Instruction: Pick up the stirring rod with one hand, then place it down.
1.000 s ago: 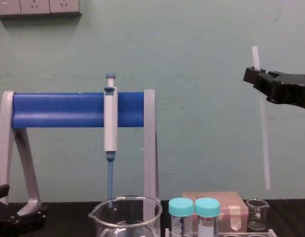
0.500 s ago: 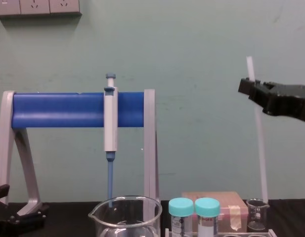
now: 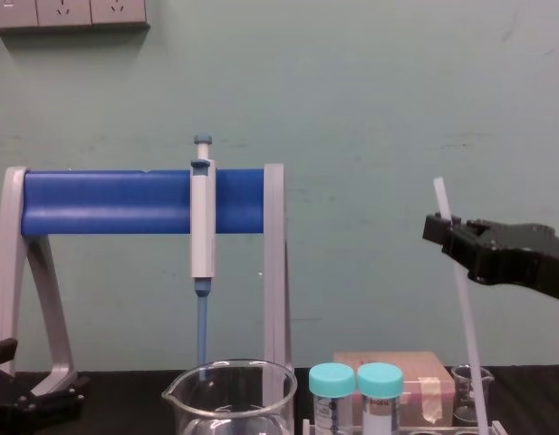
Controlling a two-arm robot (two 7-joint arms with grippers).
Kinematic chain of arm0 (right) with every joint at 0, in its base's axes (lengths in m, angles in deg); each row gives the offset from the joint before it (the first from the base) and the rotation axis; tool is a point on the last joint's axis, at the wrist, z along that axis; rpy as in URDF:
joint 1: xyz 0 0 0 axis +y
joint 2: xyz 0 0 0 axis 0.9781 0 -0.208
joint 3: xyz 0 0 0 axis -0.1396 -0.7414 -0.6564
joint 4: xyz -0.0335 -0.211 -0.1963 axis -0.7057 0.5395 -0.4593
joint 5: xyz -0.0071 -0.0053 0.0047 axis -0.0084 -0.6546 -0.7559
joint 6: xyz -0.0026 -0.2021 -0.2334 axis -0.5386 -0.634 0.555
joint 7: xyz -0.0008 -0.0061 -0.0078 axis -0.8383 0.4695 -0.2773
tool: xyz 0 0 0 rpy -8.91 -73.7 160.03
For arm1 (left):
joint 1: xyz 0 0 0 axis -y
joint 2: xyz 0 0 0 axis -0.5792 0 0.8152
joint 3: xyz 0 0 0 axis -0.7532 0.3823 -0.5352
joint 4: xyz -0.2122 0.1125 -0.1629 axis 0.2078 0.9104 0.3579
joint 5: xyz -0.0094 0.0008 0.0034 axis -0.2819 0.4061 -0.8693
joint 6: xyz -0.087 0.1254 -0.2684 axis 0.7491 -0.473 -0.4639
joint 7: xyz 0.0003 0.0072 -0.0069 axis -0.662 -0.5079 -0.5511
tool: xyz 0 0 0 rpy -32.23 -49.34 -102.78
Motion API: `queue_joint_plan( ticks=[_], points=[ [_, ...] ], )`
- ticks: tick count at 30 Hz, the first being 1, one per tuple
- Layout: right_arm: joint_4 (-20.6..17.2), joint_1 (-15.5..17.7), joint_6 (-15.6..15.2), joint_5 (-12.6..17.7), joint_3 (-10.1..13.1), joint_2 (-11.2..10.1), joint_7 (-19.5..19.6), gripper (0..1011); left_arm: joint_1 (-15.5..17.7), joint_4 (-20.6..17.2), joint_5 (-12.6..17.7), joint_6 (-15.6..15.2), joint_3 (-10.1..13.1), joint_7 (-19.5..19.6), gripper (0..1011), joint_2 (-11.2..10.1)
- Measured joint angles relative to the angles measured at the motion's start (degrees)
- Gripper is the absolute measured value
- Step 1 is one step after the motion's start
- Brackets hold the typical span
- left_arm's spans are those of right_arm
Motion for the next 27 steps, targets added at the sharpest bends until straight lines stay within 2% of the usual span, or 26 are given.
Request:
queue_joint_plan(
  ticks=[15,27],
  points=[
    [3.5,-1.0,1.3,1.2,-0.4,1.8,-1.0,72,0.0,0.0,0.0,0.0,0.0,0.0,1000,0.0],
    [7.2,-1.7,3.0,-0.1,-1.2,2.6,-1.5,72,0.0,0.0,0.0,0.0,0.0,0.0,1000,0.0]
  ],
)
